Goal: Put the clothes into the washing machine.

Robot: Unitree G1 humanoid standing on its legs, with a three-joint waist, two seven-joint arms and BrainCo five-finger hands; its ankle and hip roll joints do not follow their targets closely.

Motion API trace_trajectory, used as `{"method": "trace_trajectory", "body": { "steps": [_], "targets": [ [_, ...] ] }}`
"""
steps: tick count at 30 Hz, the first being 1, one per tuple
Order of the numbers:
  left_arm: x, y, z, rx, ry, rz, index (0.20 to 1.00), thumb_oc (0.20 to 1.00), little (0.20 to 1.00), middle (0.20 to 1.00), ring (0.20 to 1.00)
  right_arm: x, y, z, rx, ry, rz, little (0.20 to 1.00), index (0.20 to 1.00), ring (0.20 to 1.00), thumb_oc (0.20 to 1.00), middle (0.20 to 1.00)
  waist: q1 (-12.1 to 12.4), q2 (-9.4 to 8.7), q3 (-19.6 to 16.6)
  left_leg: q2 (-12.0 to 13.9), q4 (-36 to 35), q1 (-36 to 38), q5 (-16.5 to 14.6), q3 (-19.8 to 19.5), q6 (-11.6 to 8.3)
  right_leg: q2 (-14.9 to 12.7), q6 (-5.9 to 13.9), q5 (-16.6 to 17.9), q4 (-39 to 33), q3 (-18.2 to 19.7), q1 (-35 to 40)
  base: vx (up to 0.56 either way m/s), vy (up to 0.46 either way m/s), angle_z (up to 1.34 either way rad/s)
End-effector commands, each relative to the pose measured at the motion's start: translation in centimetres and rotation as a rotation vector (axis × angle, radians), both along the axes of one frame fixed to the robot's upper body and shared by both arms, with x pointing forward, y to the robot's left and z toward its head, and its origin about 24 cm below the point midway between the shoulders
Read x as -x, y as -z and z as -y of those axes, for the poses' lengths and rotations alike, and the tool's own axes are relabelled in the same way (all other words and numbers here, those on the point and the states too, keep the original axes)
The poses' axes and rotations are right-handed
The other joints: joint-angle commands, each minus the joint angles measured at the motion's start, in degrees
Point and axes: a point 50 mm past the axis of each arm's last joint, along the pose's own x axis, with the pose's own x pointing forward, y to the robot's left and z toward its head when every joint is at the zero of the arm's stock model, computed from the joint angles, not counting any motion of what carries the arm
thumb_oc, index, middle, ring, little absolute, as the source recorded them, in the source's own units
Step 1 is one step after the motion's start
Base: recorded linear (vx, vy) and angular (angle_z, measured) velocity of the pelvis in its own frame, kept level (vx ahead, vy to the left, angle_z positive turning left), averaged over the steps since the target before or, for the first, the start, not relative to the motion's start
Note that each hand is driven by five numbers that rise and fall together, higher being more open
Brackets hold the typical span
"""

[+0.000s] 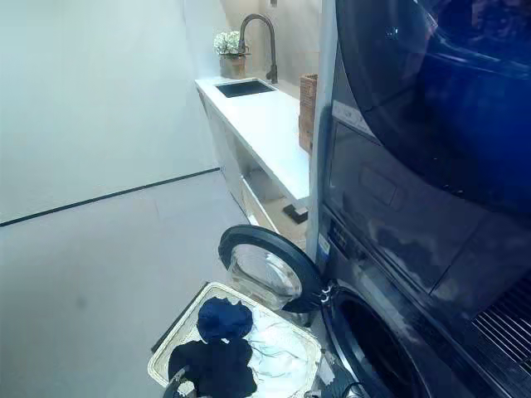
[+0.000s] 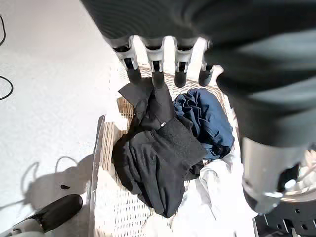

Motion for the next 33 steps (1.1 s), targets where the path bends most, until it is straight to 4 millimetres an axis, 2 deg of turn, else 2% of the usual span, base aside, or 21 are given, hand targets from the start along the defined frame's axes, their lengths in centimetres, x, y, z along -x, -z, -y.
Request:
{"method": "trace_trajectory", "body": {
  "steps": [1, 13, 23, 26, 27, 29, 30, 33],
  "targets": [
    [-3.7, -1.5, -0.1, -0.012, -0.001, 0.115, 1.000, 1.000, 1.000, 1.000, 1.000, -3.4, -1.8, -2.0, -0.044, -0.066, 0.131, 1.000, 1.000, 1.000, 1.000, 1.000, 0.9, -4.44, 2.2, -6.0, 0.0, 2.3, -3.5, 0.2, 5.57, -1.4, 1.65, 2.6, 1.9, 4.4, -1.8, 0.27, -0.079, 0.70],
    [-3.9, -1.9, -0.1, -0.074, 0.032, 0.166, 1.000, 1.000, 1.000, 1.000, 1.000, -3.1, -1.4, -1.4, -0.074, -0.011, 0.080, 1.000, 1.000, 1.000, 1.000, 1.000, 1.0, -4.51, 2.3, -6.0, 0.0, 2.5, -3.5, 0.2, 5.33, -1.4, 1.71, 2.8, 1.3, 4.0, -1.3, 0.00, 0.000, 0.00],
    [-5.1, -3.4, -0.2, -0.291, 0.083, 0.347, 1.000, 1.000, 1.000, 1.000, 1.000, -3.2, -1.6, -1.1, -0.070, 0.027, 0.106, 1.000, 1.000, 1.000, 1.000, 1.000, 0.7, -4.47, 3.3, -5.6, 0.0, 1.8, -3.0, 0.6, 5.12, -1.5, 1.67, 2.8, 2.2, 4.1, -2.5, 0.02, -0.002, 0.00],
    [-6.3, -4.4, -0.2, -0.365, 0.115, 0.445, 1.000, 1.000, 1.000, 1.000, 1.000, -3.8, -2.1, -0.9, -0.073, 0.042, 0.139, 1.000, 1.000, 1.000, 1.000, 1.000, 0.5, -4.33, 5.1, -5.2, 0.9, 0.5, -2.6, 1.7, 4.94, -1.8, 1.41, 1.9, 4.9, 3.6, -4.6, -0.05, 0.000, 0.00],
    [-7.7, -5.4, -0.2, -0.388, 0.121, 0.510, 1.000, 1.000, 1.000, 1.000, 1.000, -4.9, -2.8, -0.7, -0.079, 0.050, 0.184, 1.000, 1.000, 1.000, 1.000, 1.000, 0.5, -4.19, 7.2, -5.0, 2.9, -2.0, -2.5, 2.1, 4.84, -2.1, 1.12, 1.3, 7.5, 3.2, -7.1, -0.21, 0.005, 0.02],
    [-9.2, -6.5, -0.1, -0.417, 0.134, 0.569, 1.000, 1.000, 1.000, 1.000, 1.000, -6.2, -3.8, -0.5, -0.085, 0.062, 0.237, 1.000, 1.000, 1.000, 1.000, 1.000, 0.5, -3.97, 9.6, -4.8, 4.7, -4.8, -2.2, 2.0, 4.76, -2.3, 0.84, 0.6, 10.6, 2.8, -10.1, -0.29, 0.006, 0.06],
    [-10.9, -7.6, 0.1, -0.440, 0.145, 0.619, 1.000, 1.000, 1.000, 1.000, 1.000, -7.8, -4.9, -0.5, -0.093, 0.080, 0.292, 1.000, 1.000, 1.000, 1.000, 1.000, 0.5, -3.72, 12.1, -4.6, 6.0, -7.7, -1.5, 1.7, 4.44, -2.4, 0.83, 0.0, 13.6, 2.6, -13.5, -0.25, -0.002, 0.07],
    [-12.6, -8.8, 0.5, -0.491, 0.171, 0.650, 1.000, 1.000, 1.000, 1.000, 1.000, -9.5, -6.2, -0.5, -0.111, 0.122, 0.348, 1.000, 1.000, 1.000, 1.000, 1.000, 0.2, -3.44, 14.6, -4.1, 6.5, -10.7, -0.3, 2.1, 3.89, -2.4, 1.00, -0.2, 16.0, 2.1, -17.2, -0.20, -0.010, 0.06]
  ]
}}
